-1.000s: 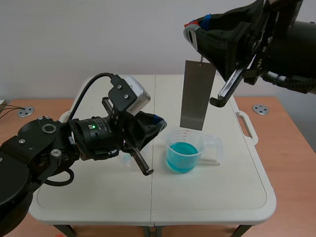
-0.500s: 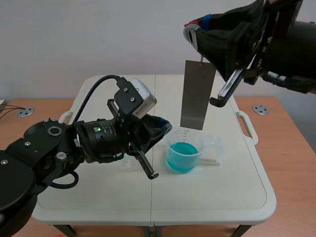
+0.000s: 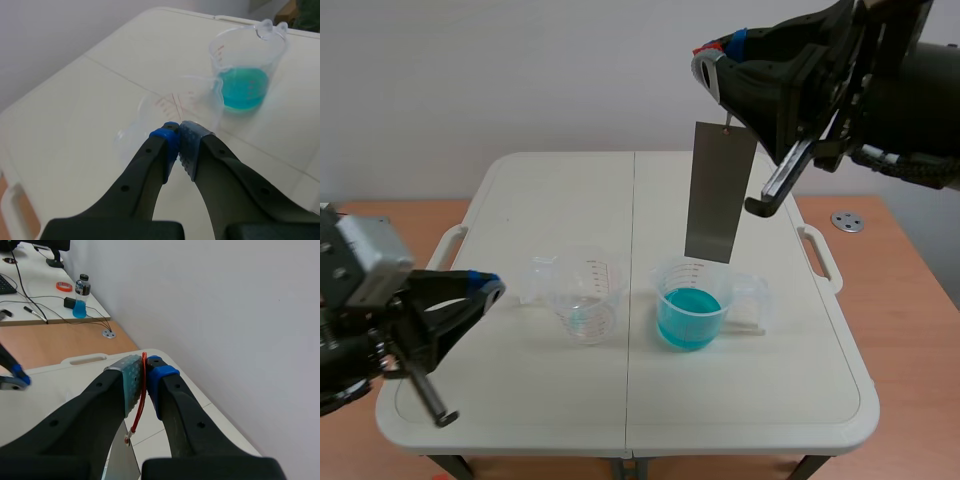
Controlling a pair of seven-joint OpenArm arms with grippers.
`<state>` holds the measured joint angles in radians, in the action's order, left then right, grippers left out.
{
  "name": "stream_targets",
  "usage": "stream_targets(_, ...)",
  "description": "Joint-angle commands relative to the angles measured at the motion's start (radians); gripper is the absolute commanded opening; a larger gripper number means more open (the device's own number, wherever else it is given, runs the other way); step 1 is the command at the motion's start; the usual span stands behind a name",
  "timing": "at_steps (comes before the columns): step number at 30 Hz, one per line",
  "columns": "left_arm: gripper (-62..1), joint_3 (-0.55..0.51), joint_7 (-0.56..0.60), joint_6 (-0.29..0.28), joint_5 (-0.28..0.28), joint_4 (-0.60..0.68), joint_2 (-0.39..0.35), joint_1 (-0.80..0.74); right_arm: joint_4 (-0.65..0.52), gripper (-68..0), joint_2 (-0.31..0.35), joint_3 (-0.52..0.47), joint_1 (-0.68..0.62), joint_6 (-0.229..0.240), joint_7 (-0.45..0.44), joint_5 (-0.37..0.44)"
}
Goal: Hold the metal plate by the orange handle, dip it into the blue solution, take it out and point at it, then put the plate back in the beaker on the left.
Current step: 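Lower the plate into the blue solution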
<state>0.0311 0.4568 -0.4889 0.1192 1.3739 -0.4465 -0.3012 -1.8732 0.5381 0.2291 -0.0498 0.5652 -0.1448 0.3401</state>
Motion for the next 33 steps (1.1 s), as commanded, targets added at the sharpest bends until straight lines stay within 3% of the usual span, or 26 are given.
stream_targets(1,-59.2,-0.052,0.059,0.005,-0.029,0.044,-0.021,-0.087,-0.002,-66.2,0.005,-0.008,0.019,-0.004,-0.011,0.011)
stream_targets(7,-59.2,-0.281,0.206,0.008,-0.029,0.099,-0.074,-0.416,0.000,-66.2,0.004,-0.008,0.019,-0.004,-0.012,0.011)
stream_targets(13,-59.3,-0.407,0.208,0.008,-0.029,0.098,-0.075,-0.676,0.029,-66.2,-0.002,-0.005,0.025,-0.003,-0.013,0.011)
stream_targets(20,-59.3,-0.384,0.155,0.005,-0.017,0.089,-0.069,-0.837,0.109,-66.2,-0.001,0.004,0.069,0.011,-0.035,0.011)
stream_targets(25,-59.3,-0.330,0.066,0.005,-0.016,0.051,-0.069,-0.848,0.156,-66.2,-0.002,0.033,0.097,0.011,-0.038,0.011)
stream_targets(33,-59.3,-0.209,0.039,0.005,0.002,0.019,-0.069,-0.848,0.225,-66.3,-0.026,0.061,0.119,0.012,-0.048,0.007)
